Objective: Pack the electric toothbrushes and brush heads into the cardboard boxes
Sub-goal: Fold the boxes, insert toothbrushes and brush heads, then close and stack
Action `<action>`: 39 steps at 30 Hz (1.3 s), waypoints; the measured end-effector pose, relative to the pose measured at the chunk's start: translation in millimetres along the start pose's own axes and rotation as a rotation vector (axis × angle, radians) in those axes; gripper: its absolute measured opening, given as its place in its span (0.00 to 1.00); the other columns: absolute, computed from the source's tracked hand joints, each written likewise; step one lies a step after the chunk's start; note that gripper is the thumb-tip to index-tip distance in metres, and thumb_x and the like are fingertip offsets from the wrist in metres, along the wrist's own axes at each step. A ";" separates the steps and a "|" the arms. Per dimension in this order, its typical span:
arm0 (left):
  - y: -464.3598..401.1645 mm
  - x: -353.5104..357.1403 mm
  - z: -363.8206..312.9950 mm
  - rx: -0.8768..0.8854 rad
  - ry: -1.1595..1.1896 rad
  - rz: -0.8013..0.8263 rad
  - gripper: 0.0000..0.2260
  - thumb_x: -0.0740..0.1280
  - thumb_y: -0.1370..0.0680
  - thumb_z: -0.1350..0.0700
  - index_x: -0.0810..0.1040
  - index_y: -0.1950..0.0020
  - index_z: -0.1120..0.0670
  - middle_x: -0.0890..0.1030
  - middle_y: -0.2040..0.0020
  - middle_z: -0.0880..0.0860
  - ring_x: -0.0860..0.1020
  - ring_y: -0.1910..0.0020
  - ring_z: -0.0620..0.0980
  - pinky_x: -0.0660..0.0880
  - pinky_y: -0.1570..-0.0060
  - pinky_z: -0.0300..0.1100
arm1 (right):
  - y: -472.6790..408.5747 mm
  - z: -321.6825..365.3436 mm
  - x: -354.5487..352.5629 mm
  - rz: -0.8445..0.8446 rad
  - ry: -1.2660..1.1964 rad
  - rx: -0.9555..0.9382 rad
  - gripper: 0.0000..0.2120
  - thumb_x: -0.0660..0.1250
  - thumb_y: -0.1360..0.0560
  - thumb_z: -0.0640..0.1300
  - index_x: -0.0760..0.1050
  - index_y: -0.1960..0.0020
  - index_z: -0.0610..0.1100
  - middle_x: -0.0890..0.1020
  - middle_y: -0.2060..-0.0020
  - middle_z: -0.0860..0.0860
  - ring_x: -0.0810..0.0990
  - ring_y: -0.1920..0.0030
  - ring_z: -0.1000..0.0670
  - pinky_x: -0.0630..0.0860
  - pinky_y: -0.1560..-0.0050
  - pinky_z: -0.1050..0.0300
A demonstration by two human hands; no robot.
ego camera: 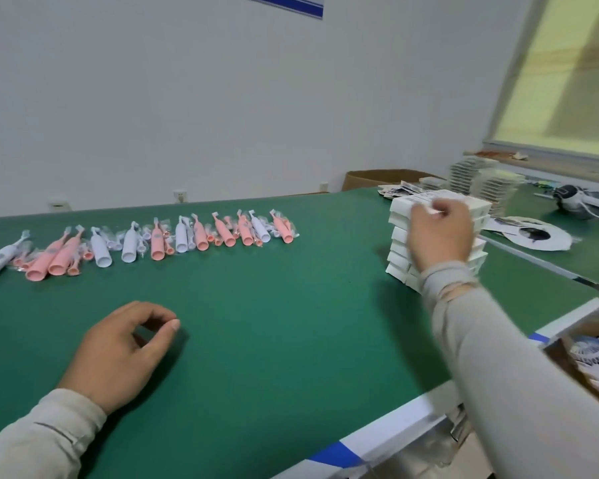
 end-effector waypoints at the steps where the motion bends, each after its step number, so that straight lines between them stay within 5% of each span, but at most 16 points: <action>1: -0.4 -0.9 0.7 -0.012 -0.002 -0.012 0.13 0.75 0.27 0.60 0.79 0.61 0.42 0.81 0.61 0.42 0.77 0.60 0.35 0.68 0.64 0.24 | 32.0 4.3 18.0 0.098 -0.030 -0.061 0.12 0.67 0.24 0.46 0.77 0.41 0.45 0.81 0.51 0.51 0.78 0.54 0.51 0.72 0.50 0.59; 5: 0.1 -10.0 4.3 -0.085 -0.047 -0.106 0.11 0.74 0.26 0.57 0.77 0.62 0.42 0.80 0.60 0.40 0.78 0.60 0.37 0.71 0.60 0.32 | 163.1 -0.8 118.9 0.754 -0.035 -0.077 0.06 0.69 0.24 0.48 0.76 0.48 0.51 0.77 0.63 0.58 0.76 0.63 0.58 0.73 0.55 0.62; 9: 5.9 -28.8 13.3 -0.213 -0.164 -0.139 0.09 0.70 0.24 0.53 0.74 0.61 0.43 0.79 0.57 0.44 0.79 0.56 0.49 0.73 0.54 0.43 | 237.0 18.0 188.5 1.043 -0.055 -0.099 0.03 0.70 0.25 0.50 0.76 0.56 0.53 0.80 0.60 0.58 0.82 0.56 0.51 0.80 0.46 0.52; 13: 29.0 -63.8 28.9 -0.286 -0.359 -0.154 0.01 0.67 0.23 0.48 0.77 0.54 0.44 0.79 0.52 0.45 0.78 0.51 0.49 0.75 0.52 0.44 | 279.1 33.7 213.4 1.081 -0.129 -0.298 0.06 0.70 0.24 0.46 0.76 0.58 0.55 0.81 0.62 0.60 0.79 0.60 0.60 0.76 0.50 0.59; 18: 49.8 -105.4 52.6 -0.399 -0.489 -0.143 0.08 0.64 0.22 0.46 0.77 0.45 0.46 0.78 0.44 0.45 0.76 0.43 0.49 0.74 0.47 0.44 | 302.5 28.9 215.8 1.200 -0.124 -0.551 0.11 0.72 0.25 0.45 0.78 0.62 0.58 0.83 0.64 0.65 0.80 0.60 0.63 0.73 0.56 0.71; 27: 32.8 -287.6 49.1 -0.452 -1.019 -0.487 0.19 0.66 0.22 0.49 0.75 0.34 0.56 0.75 0.36 0.57 0.72 0.38 0.60 0.70 0.40 0.52 | 297.1 26.8 220.0 1.196 -0.253 -0.450 0.08 0.72 0.25 0.41 0.81 0.62 0.50 0.83 0.66 0.62 0.78 0.65 0.62 0.70 0.62 0.74; 33: 43.6 -345.1 65.7 -0.869 -1.311 -0.276 0.10 0.63 0.23 0.52 0.78 0.45 0.53 0.78 0.56 0.53 0.77 0.52 0.57 0.72 0.52 0.46 | 303.0 30.6 217.7 1.216 -0.260 -0.453 0.09 0.72 0.25 0.42 0.81 0.63 0.50 0.83 0.66 0.58 0.79 0.63 0.60 0.71 0.62 0.74; 39: 44.3 -346.1 66.7 -0.730 -1.312 -0.311 0.18 0.59 0.24 0.63 0.76 0.36 0.52 0.81 0.46 0.57 0.78 0.48 0.61 0.73 0.57 0.49 | 302.3 29.2 216.4 1.215 -0.255 -0.438 0.09 0.71 0.24 0.43 0.81 0.62 0.51 0.83 0.66 0.56 0.79 0.65 0.59 0.71 0.63 0.72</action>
Point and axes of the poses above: each hand's wrist, its own y-axis away from the middle knuckle, its own x-axis out of the palm, z = x × y, the point moved 5 cm from there along -y, towards the middle knuckle
